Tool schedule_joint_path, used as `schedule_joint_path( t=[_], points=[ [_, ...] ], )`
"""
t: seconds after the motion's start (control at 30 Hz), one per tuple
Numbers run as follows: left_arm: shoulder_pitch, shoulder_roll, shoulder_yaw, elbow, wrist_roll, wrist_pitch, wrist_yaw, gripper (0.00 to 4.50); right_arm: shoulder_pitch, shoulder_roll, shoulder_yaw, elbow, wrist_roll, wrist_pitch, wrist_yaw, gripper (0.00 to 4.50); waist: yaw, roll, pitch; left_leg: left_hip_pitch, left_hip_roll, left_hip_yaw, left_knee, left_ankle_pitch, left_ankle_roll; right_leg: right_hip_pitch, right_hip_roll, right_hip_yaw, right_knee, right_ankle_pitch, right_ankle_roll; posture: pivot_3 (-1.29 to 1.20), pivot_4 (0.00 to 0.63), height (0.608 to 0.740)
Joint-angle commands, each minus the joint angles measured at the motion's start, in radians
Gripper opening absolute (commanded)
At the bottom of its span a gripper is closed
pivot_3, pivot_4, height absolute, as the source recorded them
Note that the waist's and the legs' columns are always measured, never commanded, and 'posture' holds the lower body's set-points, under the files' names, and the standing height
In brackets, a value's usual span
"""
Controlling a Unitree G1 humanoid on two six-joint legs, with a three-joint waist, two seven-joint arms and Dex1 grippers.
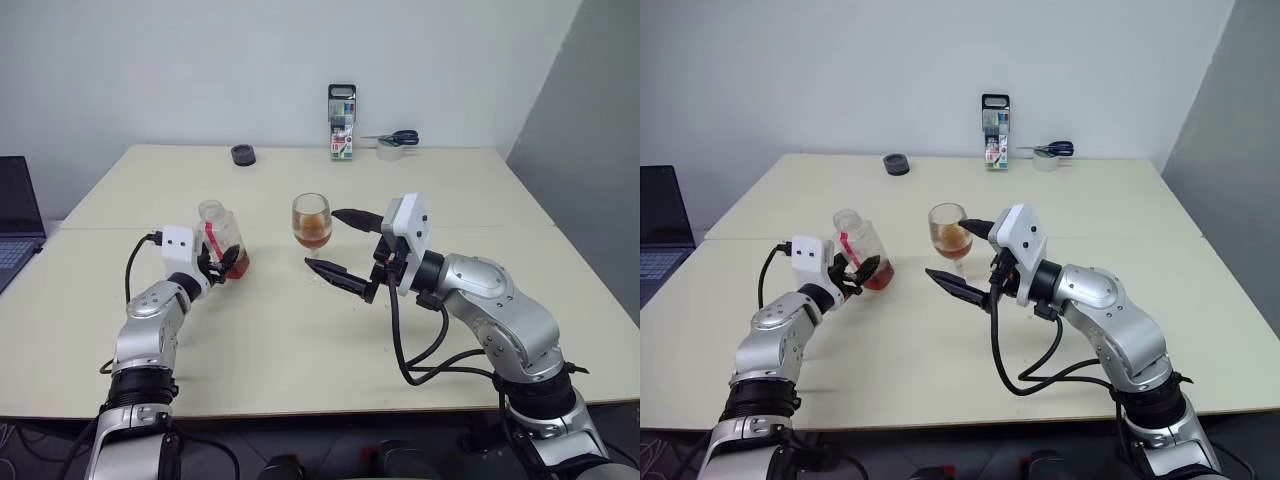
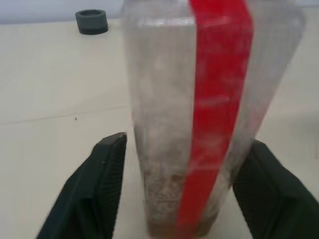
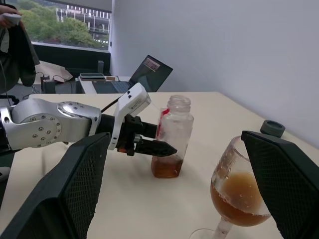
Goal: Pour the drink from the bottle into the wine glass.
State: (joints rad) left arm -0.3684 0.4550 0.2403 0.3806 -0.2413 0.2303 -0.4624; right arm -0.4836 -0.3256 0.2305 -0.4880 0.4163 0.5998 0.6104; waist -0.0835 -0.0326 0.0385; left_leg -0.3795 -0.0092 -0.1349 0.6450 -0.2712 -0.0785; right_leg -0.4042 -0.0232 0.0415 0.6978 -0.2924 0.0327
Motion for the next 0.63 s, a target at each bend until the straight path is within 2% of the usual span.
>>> schedule_joint_path(
  t=[0.03, 0.07, 0.3, 0.43, 0.63],
  points=[
    [0.000, 0.010, 0.012, -0.016, -0.005, -0.033, -0.009, 4.37, -0.006, -0.002, -0.006, -0.043, 0.013, 0.001, 0.003, 4.50, 0.000, 0.000, 0.000, 0.000, 0.000, 0.000, 0.000, 0.000, 0.000, 0.000, 0.000, 0.000, 0.000, 0.000, 0.000, 0.00, 0.000, 0.740],
    [0.004, 0.014, 0.009, -0.019, -0.001, -0.042, -0.014, 4.47, -0.006, -0.003, -0.006, -0.044, 0.014, 0.002, 0.003, 4.50, 0.001, 0.000, 0.000, 0.000, 0.000, 0.000, 0.000, 0.000, 0.000, 0.000, 0.000, 0.000, 0.000, 0.000, 0.000, 0.00, 0.000, 0.740],
    [0.079, 0.030, -0.002, -0.125, 0.049, -0.063, 0.028, 4.47, 0.030, -0.012, -0.019, -0.048, 0.007, -0.006, -0.004, 4.50, 0.000, 0.000, -0.004, 0.000, 0.000, 0.000, 0.000, 0.000, 0.000, 0.000, 0.000, 0.000, 0.000, 0.000, 0.000, 0.00, 0.000, 0.740],
    [0.167, 0.009, 0.029, -0.268, 0.059, -0.030, 0.115, 4.47, 0.158, -0.009, -0.074, -0.021, -0.025, -0.070, -0.053, 4.50, 0.002, 0.000, -0.008, 0.000, 0.000, 0.000, -0.001, 0.000, 0.000, 0.001, 0.000, 0.001, -0.001, 0.000, 0.000, 0.00, 0.000, 0.740],
    [0.267, -0.008, 0.036, -0.416, 0.024, -0.047, 0.105, 4.47, 0.339, 0.071, -0.099, 0.064, -0.087, -0.227, -0.140, 4.50, 0.006, 0.000, -0.011, 0.001, 0.000, 0.001, -0.001, -0.002, 0.004, 0.002, 0.000, 0.001, 0.000, 0.000, 0.000, 0.00, 0.000, 0.740]
  ],
)
